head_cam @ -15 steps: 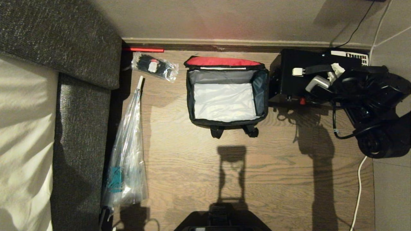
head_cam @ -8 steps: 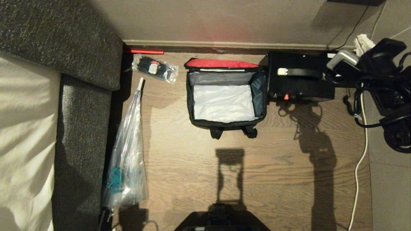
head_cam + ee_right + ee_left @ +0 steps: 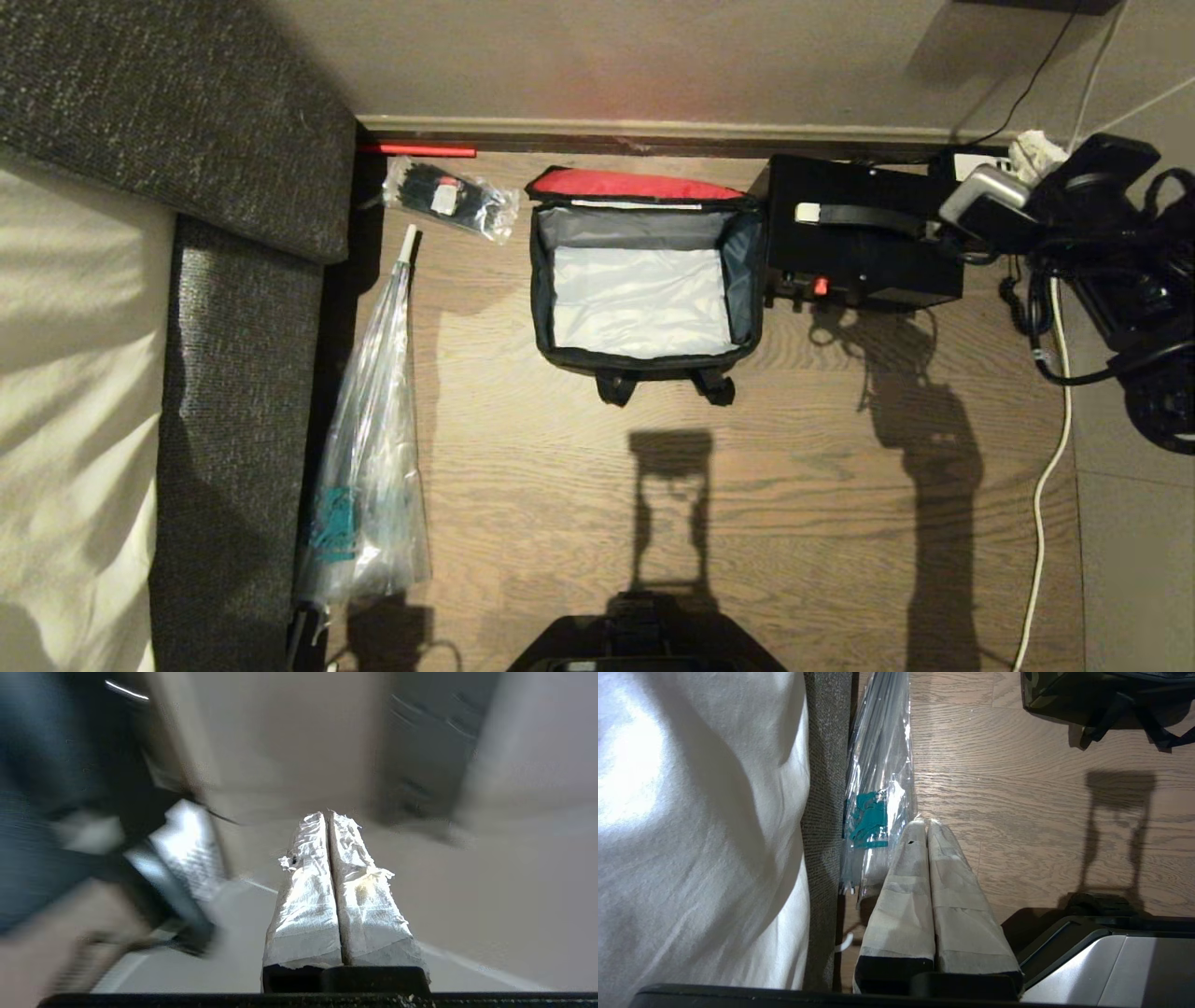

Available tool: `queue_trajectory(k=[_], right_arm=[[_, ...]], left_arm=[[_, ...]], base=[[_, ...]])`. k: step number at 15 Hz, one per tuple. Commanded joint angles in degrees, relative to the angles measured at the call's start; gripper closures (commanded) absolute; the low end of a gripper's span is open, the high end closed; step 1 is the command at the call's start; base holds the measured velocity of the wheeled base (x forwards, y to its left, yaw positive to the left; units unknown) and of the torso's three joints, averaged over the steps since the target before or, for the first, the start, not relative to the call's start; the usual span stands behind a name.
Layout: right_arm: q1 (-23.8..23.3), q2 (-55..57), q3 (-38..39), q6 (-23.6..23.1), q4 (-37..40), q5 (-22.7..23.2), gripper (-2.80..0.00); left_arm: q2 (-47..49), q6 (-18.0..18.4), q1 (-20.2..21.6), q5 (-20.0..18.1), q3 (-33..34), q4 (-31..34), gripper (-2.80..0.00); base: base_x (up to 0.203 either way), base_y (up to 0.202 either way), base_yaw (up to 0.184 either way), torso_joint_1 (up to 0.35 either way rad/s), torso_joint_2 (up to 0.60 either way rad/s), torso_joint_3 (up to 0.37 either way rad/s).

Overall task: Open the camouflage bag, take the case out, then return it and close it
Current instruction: Place the black box back

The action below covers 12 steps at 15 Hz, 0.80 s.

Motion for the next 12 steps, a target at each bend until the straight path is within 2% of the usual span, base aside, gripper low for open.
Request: queue_trajectory(k=[1,5,6,9,12], right_arm=[[0.0,2.8,0.2,0.1,0.4,0.0,0.00],[0.3,11.1,-1.4,2.2,0.0,0.4,0.00],[0.3,13.1,-2.3,2.8,0.1,0.6,-2.80],[1.1,18.2,-6.8,7.3,-0.2,0.8,-2.80],[1.2,21.2,-10.4,8.1,-2.5,1.0,-2.80]], left_arm=[[0.0,0.0,0.0,0.0,0.0,0.0,0.00],[0.0,0.0,0.0,0.0,0.0,0.0,0.00],[0.0,0.0,0.0,0.0,0.0,0.0,0.00],[0.0,0.0,0.0,0.0,0.0,0.0,0.00],[0.0,0.0,0.0,0.0,0.0,0.0,0.00]], base=[[0.000,0.000,0.000,0.000,0.00,0.000],[0.000,0.000,0.000,0.000,0.00,0.000],[0.000,0.000,0.000,0.000,0.00,0.000],[0.000,0.000,0.000,0.000,0.00,0.000],[0.000,0.000,0.000,0.000,0.00,0.000]])
